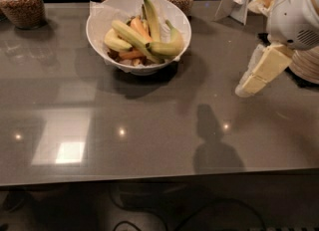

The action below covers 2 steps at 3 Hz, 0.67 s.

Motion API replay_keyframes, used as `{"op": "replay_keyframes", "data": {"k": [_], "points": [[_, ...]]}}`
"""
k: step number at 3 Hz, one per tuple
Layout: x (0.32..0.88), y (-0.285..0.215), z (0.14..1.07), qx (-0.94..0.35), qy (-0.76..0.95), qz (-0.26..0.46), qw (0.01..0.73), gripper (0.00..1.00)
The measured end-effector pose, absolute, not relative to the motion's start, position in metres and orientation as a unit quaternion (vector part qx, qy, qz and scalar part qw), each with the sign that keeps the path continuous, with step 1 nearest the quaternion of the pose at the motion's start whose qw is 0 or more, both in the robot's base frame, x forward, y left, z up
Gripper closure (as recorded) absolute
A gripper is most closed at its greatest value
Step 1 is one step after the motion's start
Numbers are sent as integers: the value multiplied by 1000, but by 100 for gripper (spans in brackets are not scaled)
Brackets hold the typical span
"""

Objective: Pick banana from white bowl

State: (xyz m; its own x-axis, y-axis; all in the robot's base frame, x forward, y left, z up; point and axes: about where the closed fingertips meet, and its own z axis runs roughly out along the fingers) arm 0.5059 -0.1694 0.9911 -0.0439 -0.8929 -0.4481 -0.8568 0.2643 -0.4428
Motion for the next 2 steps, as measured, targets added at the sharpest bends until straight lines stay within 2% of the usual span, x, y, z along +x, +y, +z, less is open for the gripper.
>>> {"op": "replay_keyframes", "data": {"k": [2], "points": [[571, -89, 1005, -617, 658, -8, 431, 0]]}}
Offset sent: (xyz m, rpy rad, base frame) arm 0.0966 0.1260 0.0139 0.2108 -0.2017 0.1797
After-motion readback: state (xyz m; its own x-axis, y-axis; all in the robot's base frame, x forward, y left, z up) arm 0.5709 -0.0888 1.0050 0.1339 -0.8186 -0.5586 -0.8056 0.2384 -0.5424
